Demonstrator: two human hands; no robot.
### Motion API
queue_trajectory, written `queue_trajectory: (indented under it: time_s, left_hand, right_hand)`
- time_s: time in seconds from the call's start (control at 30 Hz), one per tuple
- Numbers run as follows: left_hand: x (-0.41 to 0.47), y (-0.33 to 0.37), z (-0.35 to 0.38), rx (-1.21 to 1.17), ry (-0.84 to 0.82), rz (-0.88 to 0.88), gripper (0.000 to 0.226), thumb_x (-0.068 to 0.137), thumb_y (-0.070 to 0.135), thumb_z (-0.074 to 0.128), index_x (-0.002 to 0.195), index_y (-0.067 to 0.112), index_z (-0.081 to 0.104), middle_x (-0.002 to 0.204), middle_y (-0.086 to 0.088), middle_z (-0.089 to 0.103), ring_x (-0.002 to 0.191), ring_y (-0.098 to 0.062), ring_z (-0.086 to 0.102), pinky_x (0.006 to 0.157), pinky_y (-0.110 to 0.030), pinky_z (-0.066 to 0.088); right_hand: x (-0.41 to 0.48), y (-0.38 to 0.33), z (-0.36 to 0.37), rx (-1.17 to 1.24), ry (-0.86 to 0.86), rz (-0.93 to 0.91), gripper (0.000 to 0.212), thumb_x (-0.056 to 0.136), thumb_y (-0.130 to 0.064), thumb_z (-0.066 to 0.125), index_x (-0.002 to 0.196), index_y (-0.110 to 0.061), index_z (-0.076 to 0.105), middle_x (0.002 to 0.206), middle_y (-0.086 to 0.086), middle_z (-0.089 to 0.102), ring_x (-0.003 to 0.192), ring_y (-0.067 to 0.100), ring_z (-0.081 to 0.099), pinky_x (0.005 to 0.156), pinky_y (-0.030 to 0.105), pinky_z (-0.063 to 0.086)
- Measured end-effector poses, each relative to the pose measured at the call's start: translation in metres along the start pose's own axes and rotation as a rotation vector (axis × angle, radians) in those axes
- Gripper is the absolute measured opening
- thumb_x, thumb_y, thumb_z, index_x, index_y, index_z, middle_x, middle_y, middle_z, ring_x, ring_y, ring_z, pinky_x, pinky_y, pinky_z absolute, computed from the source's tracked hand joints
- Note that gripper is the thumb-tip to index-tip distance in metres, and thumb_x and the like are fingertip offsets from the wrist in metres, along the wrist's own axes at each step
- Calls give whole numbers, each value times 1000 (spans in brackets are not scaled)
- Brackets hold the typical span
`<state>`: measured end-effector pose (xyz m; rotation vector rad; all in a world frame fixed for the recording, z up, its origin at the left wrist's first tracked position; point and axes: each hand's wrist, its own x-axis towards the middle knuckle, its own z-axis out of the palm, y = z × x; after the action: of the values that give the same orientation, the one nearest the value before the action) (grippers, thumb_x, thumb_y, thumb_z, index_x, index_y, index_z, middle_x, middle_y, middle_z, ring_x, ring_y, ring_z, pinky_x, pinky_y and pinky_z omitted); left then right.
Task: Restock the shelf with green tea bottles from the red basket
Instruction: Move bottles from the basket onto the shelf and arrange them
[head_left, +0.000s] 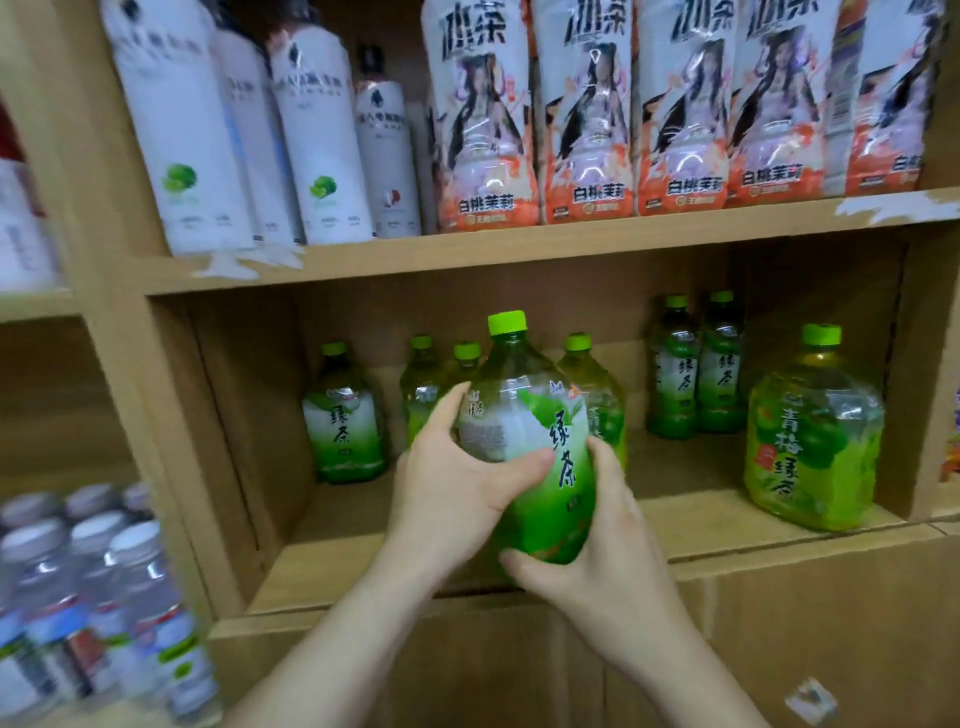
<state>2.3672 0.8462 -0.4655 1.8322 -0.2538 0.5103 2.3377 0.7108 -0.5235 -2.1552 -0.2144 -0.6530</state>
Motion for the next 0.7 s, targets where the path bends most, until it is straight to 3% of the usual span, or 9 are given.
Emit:
queue_trajectory:
  time_s: [0.17,0.3,0.4,0.47,0.57,0.63,0.7]
  left_hand:
    - [11,-30,-63,42,148,-86,84,41,43,89,117,39,54,100,15,71,95,-2,67,88,-37,55]
    - [5,-47,-87,255,105,-108,95,53,40,89,132,42,37,119,16,57,106,-2,56,95,-29,47]
    - [-1,-50,-92,597,78,-23,102,66,47,80,144,43,14,114,10,38,101,-7,49,81,-23,40]
    - [-2,-50,-93,781,107,55,103,72,50,75,147,37,6,109,8,33,94,-7,48,73,-23,41]
    - [-3,-55,-91,958,87,143,97,80,40,70,150,26,4,116,5,33,97,-8,48,71,-20,41]
    - [-5,-62,-89,1006,26,254,86,83,29,68,149,21,14,124,4,35,107,-10,48,79,-21,47]
    - [1,-65,-91,1062,23,373,77,81,23,70,145,20,29,131,0,36,119,-16,43,90,-27,49]
  right_hand:
    - [20,-28,70,78,-145,-60,125,55,-54,80,148,-29,0,142,-4,37,129,17,40,101,33,42]
    - [24,-34,116,152,-280,-10,122,55,-35,78,146,-33,-2,143,-4,39,123,18,46,92,30,46]
    - [39,-22,123,389,-468,50,105,61,-10,75,143,-42,19,138,-12,48,122,12,50,97,30,46]
    - [53,-15,120,371,-539,36,98,66,-3,74,142,-43,28,131,-15,53,124,10,48,103,30,42]
    - [64,-13,122,211,-407,16,86,72,0,70,142,-37,35,130,-7,54,118,15,52,103,31,41]
    - [60,-16,122,160,-191,24,76,77,-1,66,140,-34,39,121,-3,53,99,15,61,92,32,48]
    - [55,-18,121,257,-121,19,71,78,-8,69,138,-34,41,114,-4,50,90,11,61,87,31,51]
